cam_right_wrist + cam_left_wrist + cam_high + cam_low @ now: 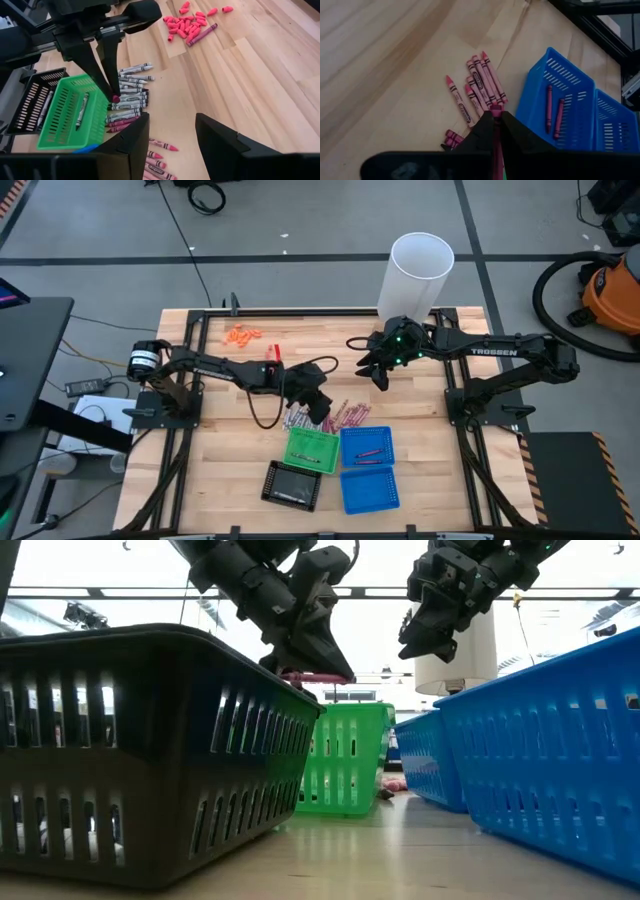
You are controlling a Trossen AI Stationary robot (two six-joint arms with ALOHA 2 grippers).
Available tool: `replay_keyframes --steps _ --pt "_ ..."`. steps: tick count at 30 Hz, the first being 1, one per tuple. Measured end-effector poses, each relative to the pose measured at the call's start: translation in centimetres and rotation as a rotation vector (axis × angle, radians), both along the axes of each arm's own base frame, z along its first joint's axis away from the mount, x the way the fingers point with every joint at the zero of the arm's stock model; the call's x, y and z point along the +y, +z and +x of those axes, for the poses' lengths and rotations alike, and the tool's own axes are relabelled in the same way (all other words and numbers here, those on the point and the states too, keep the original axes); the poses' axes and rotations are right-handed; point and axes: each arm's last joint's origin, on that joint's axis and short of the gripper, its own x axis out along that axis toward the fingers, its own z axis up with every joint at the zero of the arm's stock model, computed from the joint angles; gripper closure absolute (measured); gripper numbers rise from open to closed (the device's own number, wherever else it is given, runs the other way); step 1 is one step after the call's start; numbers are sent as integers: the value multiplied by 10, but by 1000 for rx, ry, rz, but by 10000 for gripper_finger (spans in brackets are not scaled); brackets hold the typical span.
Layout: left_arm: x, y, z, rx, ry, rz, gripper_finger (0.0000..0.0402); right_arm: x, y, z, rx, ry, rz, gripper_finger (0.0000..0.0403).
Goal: Sort crayons
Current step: Put the violet crayon into the top blue bin
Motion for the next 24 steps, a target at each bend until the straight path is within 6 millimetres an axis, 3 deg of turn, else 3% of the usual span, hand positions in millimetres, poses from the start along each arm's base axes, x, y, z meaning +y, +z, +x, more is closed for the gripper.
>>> replay_keyframes --steps 8,14,24 --pt "-6 8 13 -167 -32 25 388 -1 -1 -2 16 2 4 234" --pt "-29 -14 33 -265 -93 -28 388 -13 -5 -8 70 -80 -1 234" --pt "-70 -38 97 -295 -187 -14 388 -20 -4 -14 93 -117 -57 234"
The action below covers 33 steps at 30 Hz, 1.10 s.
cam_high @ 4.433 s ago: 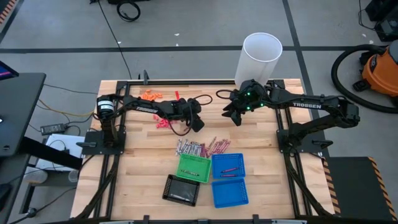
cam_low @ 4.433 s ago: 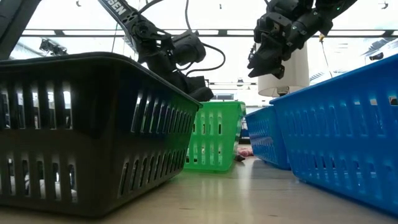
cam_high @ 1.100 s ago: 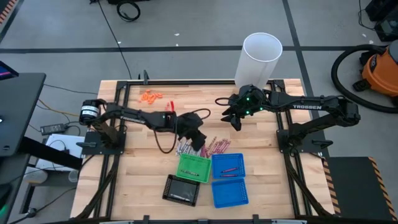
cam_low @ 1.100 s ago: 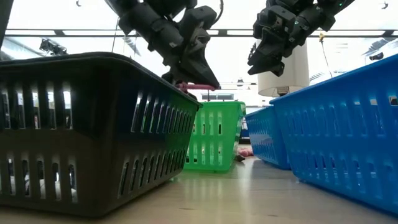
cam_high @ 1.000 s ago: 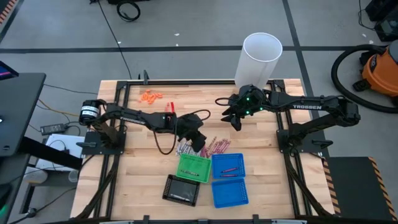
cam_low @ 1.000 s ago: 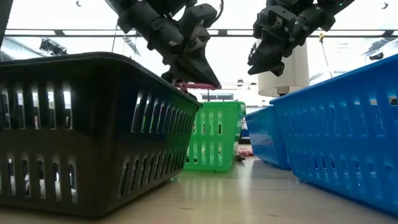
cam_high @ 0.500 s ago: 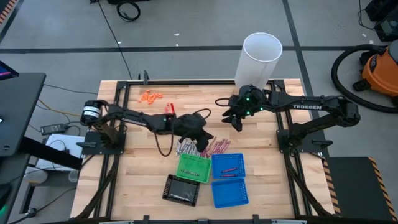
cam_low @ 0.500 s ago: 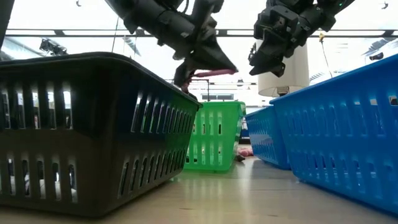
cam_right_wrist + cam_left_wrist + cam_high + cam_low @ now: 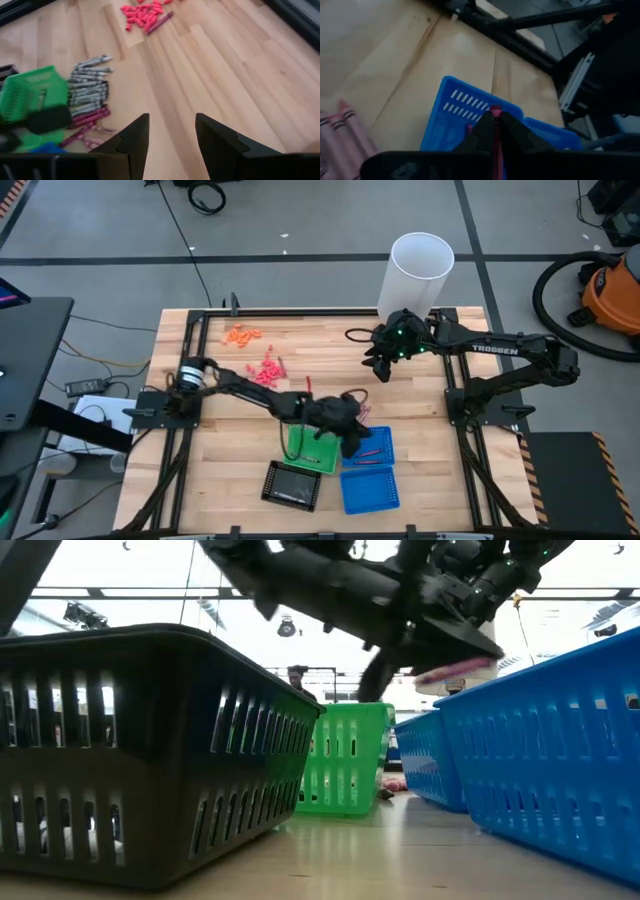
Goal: Sort crayons
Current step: Put the violet crayon into the top blue bin
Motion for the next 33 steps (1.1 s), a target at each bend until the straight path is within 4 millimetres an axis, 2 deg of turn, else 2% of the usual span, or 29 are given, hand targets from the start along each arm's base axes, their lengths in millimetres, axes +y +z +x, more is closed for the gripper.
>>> replay_keyframes --steps 5,9,15,19,22,25,33 --pt "-6 -11 30 -18 -30 47 388 0 0 0 1 4 4 234" --pt "-8 -17 40 -25 -47 50 368 1 -1 -1 15 5 11 234" --pt "-8 -19 39 3 -58 62 287 2 2 -5 8 10 1 234" --pt "-7 -18 38 9 -79 34 251 1 5 -7 3 2 -6 234" --pt "-2 -14 35 62 -98 3 244 2 7 -9 -4 5 -14 234" --pt "9 0 27 139 -81 3 246 2 11 -8 -3 22 -24 234" --pt "44 33 -3 340 -47 151 260 2 16 -6 -31 21 -24 234"
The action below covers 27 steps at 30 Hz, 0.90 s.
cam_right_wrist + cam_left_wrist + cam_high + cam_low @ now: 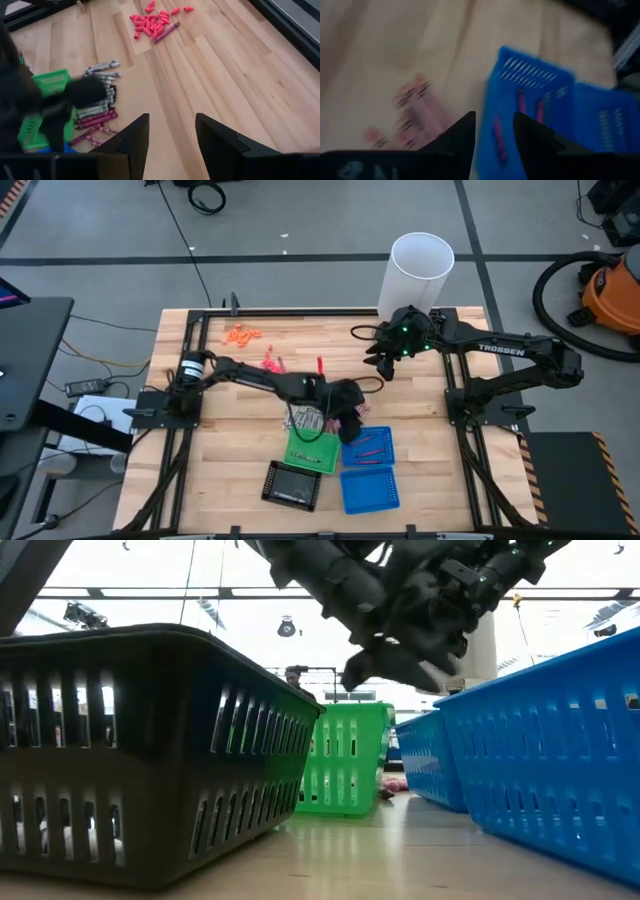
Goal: Sort crayons
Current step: Put the violet crayon into the top blue bin
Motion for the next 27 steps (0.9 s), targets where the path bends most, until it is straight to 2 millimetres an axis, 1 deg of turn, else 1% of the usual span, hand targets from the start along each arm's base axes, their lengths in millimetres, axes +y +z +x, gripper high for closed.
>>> replay_keyframes --steps 4,8,18,23,27 --pt "21 6 -13 98 -18 65 260 -1 0 0 4 -13 -5 234" --pt "38 6 -20 157 -50 120 260 -1 0 0 8 -18 -8 234" --pt "86 1 -31 217 -141 188 260 -3 -1 -1 27 -103 -43 234" --pt "121 -2 -43 281 -148 201 260 -4 -1 -1 33 -146 -46 234" --pt "152 -5 -57 350 -87 174 260 -5 -1 -2 35 -192 -38 234"
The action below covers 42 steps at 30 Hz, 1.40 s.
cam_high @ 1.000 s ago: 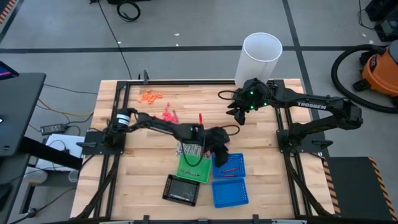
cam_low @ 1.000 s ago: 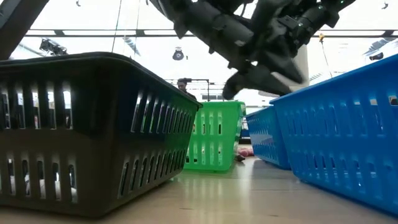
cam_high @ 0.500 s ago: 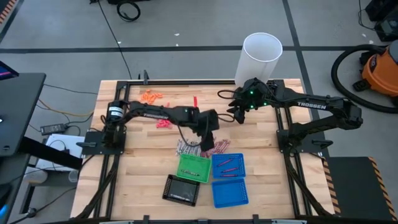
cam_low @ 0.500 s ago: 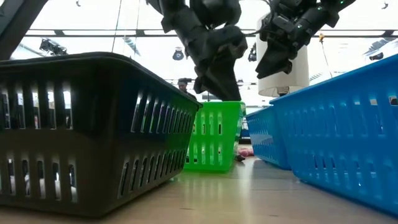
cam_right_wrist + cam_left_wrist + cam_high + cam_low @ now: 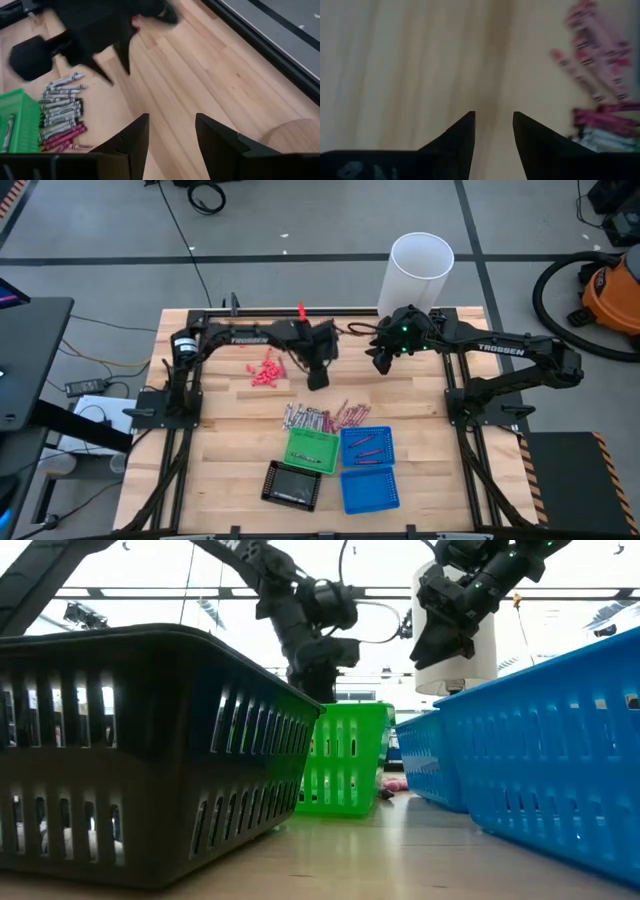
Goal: Sort crayons
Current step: Put the violet crayon into the top blue bin
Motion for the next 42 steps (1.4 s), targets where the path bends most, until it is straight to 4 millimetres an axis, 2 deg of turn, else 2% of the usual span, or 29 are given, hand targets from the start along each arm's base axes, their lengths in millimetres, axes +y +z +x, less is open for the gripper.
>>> replay_keyframes --steps 2,5,11,14,17,22,27,32,39,42 --pt "15 -2 -9 44 78 -37 260 0 0 0 1 -17 -1 234" --pt "28 -4 -21 99 92 -84 260 -1 0 0 2 -26 -3 234" --pt "30 -4 -36 208 -53 -58 260 -1 0 0 3 -23 -6 234" --pt "37 -12 -48 249 -38 -73 260 -1 0 0 4 -23 -6 234" --pt "39 -15 -68 271 29 -99 260 0 0 0 0 -27 7 234" --pt "44 -10 -92 200 254 -120 260 0 0 1 -8 -32 9 234" --pt "50 -17 -106 198 662 -228 260 0 1 1 -17 -30 8 234" --pt "49 -28 -111 197 1054 -288 260 1 1 2 -24 -9 24 234" --pt "46 -28 -104 136 1216 -235 260 5 1 3 -29 41 27 234" --pt "45 -34 -102 151 1269 -220 260 6 1 4 -29 55 25 234"
